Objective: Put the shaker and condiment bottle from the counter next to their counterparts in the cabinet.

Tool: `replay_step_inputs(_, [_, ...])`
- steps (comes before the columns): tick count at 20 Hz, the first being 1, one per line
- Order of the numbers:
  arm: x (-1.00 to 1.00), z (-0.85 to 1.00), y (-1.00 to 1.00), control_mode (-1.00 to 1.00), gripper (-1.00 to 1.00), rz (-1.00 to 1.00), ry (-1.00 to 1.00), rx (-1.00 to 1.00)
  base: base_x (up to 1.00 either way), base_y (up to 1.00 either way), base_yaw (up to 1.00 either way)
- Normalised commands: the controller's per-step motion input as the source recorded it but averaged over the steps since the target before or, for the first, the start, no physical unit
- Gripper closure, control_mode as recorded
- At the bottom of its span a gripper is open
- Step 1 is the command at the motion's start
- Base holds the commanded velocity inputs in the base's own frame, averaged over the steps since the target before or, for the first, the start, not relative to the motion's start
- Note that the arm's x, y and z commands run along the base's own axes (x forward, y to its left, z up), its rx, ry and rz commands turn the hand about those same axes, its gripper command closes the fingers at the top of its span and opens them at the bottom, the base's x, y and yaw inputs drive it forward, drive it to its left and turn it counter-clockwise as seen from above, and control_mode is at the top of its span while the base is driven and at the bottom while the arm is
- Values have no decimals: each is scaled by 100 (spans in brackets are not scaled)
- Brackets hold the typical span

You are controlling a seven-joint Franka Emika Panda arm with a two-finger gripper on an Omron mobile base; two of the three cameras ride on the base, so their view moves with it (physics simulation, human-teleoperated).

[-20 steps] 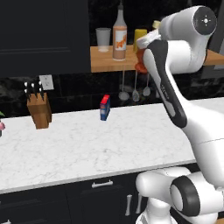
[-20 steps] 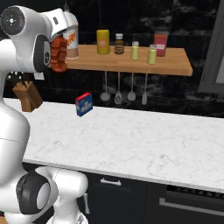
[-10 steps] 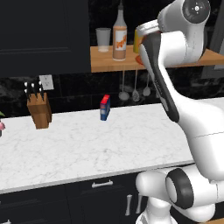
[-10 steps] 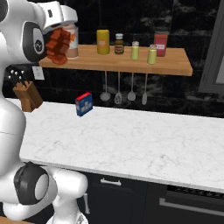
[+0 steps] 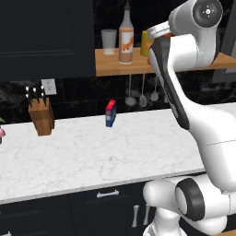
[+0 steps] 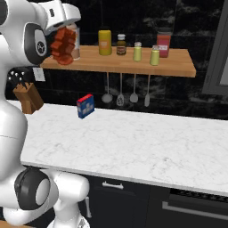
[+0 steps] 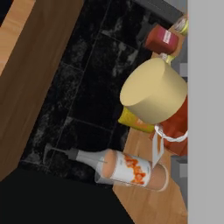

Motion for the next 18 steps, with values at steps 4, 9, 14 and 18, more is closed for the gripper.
replay_step_inputs(4, [22, 0, -6, -100, 100, 8, -2, 0, 0, 0, 0])
replay_step_inputs(9, [15, -3, 0, -100, 100, 9, -3, -6, 0, 0, 0])
replay_step_inputs(14, [11, -32, -1, -100, 100, 2, -7, -19, 0, 0, 0])
replay_step_inputs(18, [14, -24, -4, -100, 100, 1, -4, -21, 0, 0, 0])
